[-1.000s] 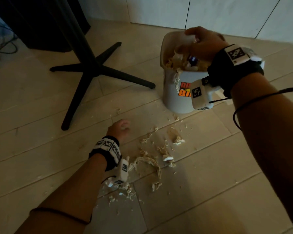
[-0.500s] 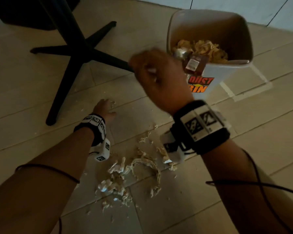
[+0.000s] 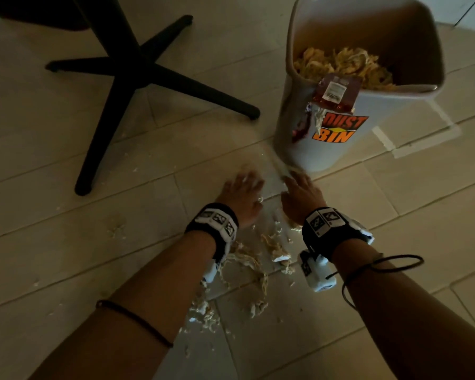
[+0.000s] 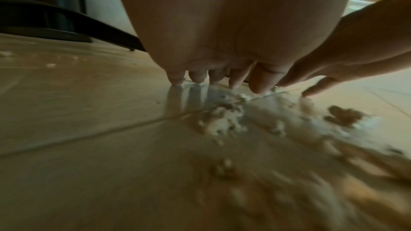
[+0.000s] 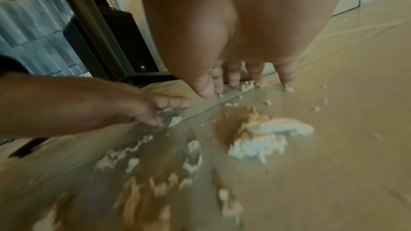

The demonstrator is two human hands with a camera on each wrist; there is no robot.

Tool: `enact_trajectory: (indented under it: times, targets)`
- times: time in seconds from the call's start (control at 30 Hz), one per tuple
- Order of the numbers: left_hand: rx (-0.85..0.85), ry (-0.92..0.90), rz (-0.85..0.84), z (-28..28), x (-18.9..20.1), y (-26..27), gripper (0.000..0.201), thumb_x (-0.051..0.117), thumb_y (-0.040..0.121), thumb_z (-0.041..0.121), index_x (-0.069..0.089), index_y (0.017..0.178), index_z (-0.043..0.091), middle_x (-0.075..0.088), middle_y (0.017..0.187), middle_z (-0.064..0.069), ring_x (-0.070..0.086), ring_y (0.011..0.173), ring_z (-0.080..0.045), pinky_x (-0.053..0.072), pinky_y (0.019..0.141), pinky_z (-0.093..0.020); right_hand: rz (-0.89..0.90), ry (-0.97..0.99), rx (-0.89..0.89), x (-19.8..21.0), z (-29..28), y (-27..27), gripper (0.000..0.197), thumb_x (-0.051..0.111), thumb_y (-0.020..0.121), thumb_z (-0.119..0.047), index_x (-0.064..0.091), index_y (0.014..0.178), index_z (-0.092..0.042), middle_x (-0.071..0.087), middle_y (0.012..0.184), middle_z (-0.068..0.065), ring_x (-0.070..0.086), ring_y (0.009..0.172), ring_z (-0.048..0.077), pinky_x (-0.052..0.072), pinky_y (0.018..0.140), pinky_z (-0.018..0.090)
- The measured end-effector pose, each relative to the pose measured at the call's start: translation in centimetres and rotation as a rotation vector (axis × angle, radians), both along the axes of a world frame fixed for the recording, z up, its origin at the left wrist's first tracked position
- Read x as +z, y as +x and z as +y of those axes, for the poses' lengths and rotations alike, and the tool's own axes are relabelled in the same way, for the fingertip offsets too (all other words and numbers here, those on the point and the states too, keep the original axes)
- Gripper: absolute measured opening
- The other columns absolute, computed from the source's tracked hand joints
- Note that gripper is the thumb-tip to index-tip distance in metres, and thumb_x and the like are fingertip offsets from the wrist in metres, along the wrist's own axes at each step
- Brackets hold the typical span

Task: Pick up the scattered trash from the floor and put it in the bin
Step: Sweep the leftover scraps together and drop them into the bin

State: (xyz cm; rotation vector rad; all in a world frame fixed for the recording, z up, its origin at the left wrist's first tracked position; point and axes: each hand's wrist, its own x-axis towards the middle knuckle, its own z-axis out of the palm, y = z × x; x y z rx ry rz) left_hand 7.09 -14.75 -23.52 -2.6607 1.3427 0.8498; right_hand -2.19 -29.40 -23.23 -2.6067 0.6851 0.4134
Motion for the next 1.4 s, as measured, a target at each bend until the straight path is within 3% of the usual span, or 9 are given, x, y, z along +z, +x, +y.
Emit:
enact_trajectory:
  times: [0.4,0.5,0.6,0.73,0.8,0.9,1.07,1.27,1.4]
  targets:
    - [-0.09,-0.081,-0.034,5.1,0.0,-7.1,0.059,0.031,0.099,0.032,0.013,0.153,0.017,0.005,0.162,-0.002,-0.001,0.149,-0.02,0.005,0.121,-0.037,-0.154,0.029,-0.077,-0.4,8.0,-6.4,0.055,0.055,0.087,-0.02,0.047,0.14,-0.012,0.037,0.151,0.015,0.03,0.142,0.034,0.027,0.116,0.046]
    - [-0.024,-0.172,0.034,7.4,0.9,-8.9,0.054,0.031,0.097,0.036,0.027,0.15,0.024,0.02,0.159,0.005,0.013,0.147,-0.017,0.02,0.119,-0.036,-0.166,0.074,-0.059,0.5,10.0,-7.5,0.044,0.058,0.085,-0.019,0.06,0.128,-0.012,0.048,0.142,0.015,0.039,0.135,0.035,0.035,0.111,0.044]
    - [0.075,-0.257,0.082,10.1,2.1,-9.8,0.044,0.041,0.094,0.039,0.043,0.137,0.043,0.048,0.143,0.008,0.048,0.128,-0.018,0.043,0.102,-0.034,-0.127,0.126,-0.07,1.8,10.8,-7.9,0.035,0.054,0.087,-0.018,0.065,0.12,-0.02,0.057,0.13,0.004,0.046,0.126,0.028,0.044,0.099,0.038]
    - [0.359,-0.531,-0.015,14.2,3.4,-8.0,0.031,0.048,0.091,0.032,0.068,0.115,0.029,0.069,0.11,-0.004,0.062,0.101,-0.025,0.053,0.088,-0.035,-0.151,0.107,-0.234,2.9,10.3,-7.9,0.034,0.048,0.092,-0.022,0.061,0.124,-0.026,0.054,0.132,0.003,0.042,0.128,0.028,0.041,0.099,0.044]
    - [0.588,-0.552,-0.131,17.1,3.4,-5.8,0.031,0.051,0.092,0.022,0.067,0.118,0.017,0.068,0.116,-0.01,0.062,0.107,-0.028,0.051,0.094,-0.035,-0.068,0.105,-0.331,3.1,9.7,-8.0,0.039,0.048,0.093,-0.026,0.052,0.132,-0.029,0.045,0.139,0.004,0.035,0.131,0.031,0.038,0.101,0.051]
    - [0.748,-0.274,-0.195,21.4,2.2,-1.9,0.044,0.051,0.094,0.018,0.05,0.137,0.01,0.048,0.142,-0.017,0.045,0.129,-0.034,0.035,0.11,-0.042,0.083,0.103,-0.353,3.1,9.7,-8.1,0.039,0.046,0.095,-0.031,0.047,0.134,-0.029,0.04,0.138,0.007,0.032,0.13,0.034,0.037,0.1,0.056]
    - [0.869,0.02,0.049,24.5,0.2,0.6,0.061,0.037,0.102,0.033,0.011,0.153,0.014,-0.001,0.161,-0.012,0.004,0.147,-0.034,0.014,0.118,-0.043,0.173,0.115,-0.321,2.7,11.9,-7.7,0.033,0.039,0.096,-0.027,0.051,0.125,-0.019,0.038,0.128,0.012,0.037,0.119,0.039,0.039,0.095,0.055]
    - [0.771,-0.123,0.037,18.1,-0.3,-6.7,0.058,0.031,0.102,0.039,0.019,0.152,0.012,0.004,0.161,-0.01,0.003,0.148,-0.026,0.007,0.121,-0.037,0.168,0.207,-0.24,2.0,15.5,-6.8,0.035,0.039,0.094,-0.031,0.054,0.12,-0.016,0.039,0.13,0.015,0.036,0.122,0.044,0.035,0.097,0.051]
    - [0.664,-0.274,0.067,14.3,0.4,-11.2,0.05,0.037,0.099,0.032,0.034,0.146,0.019,0.033,0.152,-0.01,0.027,0.14,-0.029,0.026,0.115,-0.04,0.169,0.241,-0.174,1.4,16.6,-6.1,0.033,0.038,0.091,-0.041,0.053,0.11,-0.019,0.046,0.125,0.012,0.04,0.115,0.04,0.034,0.083,0.047]
